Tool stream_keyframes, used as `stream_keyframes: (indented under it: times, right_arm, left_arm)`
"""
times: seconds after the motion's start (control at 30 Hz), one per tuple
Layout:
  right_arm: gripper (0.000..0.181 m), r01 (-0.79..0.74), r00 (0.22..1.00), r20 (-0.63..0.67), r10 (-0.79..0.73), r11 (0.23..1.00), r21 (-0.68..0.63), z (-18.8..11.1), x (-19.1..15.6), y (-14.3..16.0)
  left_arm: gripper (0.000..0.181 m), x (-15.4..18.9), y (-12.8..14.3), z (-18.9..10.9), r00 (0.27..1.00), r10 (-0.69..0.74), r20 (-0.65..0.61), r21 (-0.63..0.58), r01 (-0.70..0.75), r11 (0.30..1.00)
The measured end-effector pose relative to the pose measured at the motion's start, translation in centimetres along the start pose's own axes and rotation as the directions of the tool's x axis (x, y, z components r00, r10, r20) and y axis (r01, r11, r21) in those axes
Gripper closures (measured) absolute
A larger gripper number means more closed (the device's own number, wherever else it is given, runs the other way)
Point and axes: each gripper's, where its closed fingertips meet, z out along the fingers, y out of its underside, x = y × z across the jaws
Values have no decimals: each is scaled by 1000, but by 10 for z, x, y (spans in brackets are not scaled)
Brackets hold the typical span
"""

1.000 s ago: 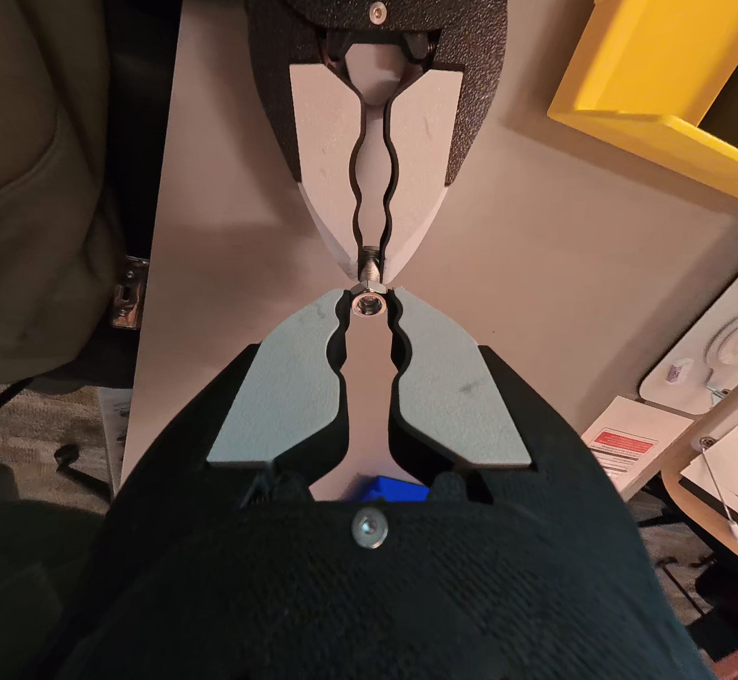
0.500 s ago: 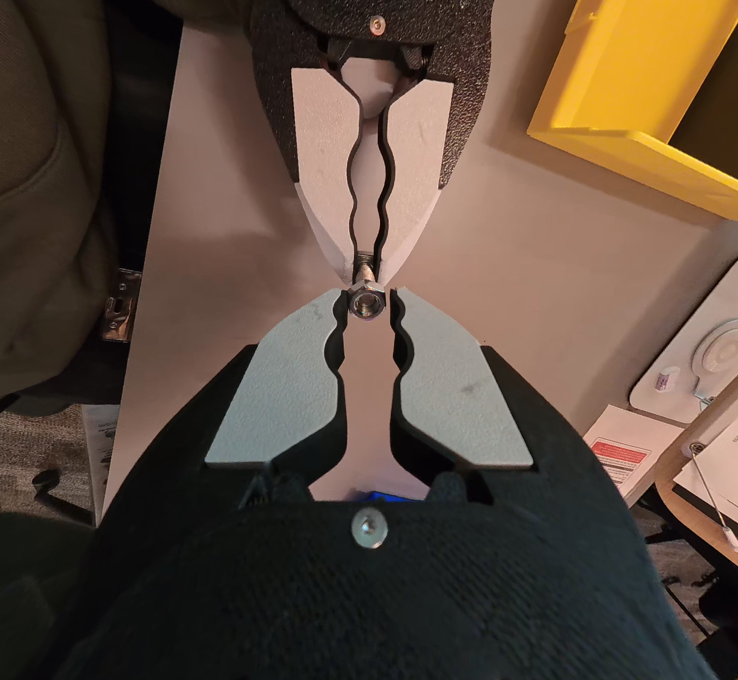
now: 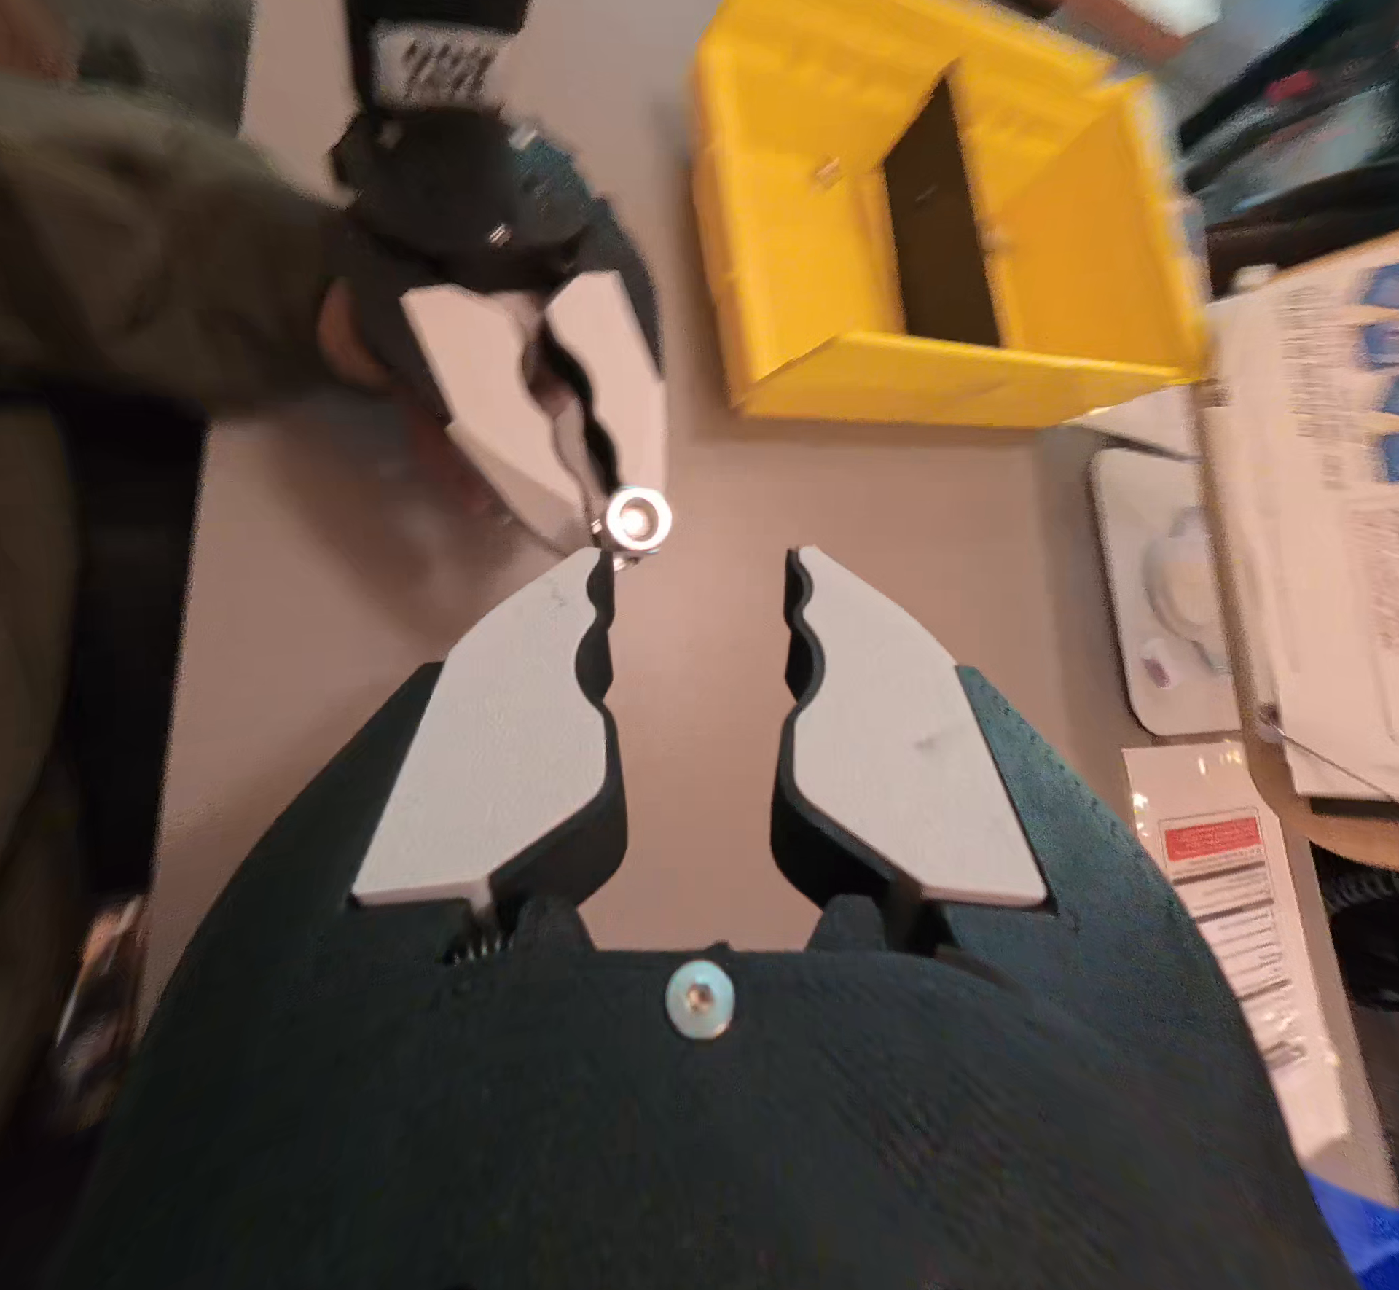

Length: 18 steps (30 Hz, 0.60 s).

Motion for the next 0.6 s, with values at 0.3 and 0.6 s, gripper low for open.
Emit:
stream_keyframes:
  times: [0.3,0.6]
  right_arm:
    - [131,-269,930,-91,356,829,490,-2,-19,3]
    - [135,-341,888,-32,458,705,621,0,-19,-7]
  left_arm:
    - [172,-1,2,-1,1000,-9,-1,-7,9,1000]
    - [172,1,6,2,1000,1,-8,-37,-2,999]
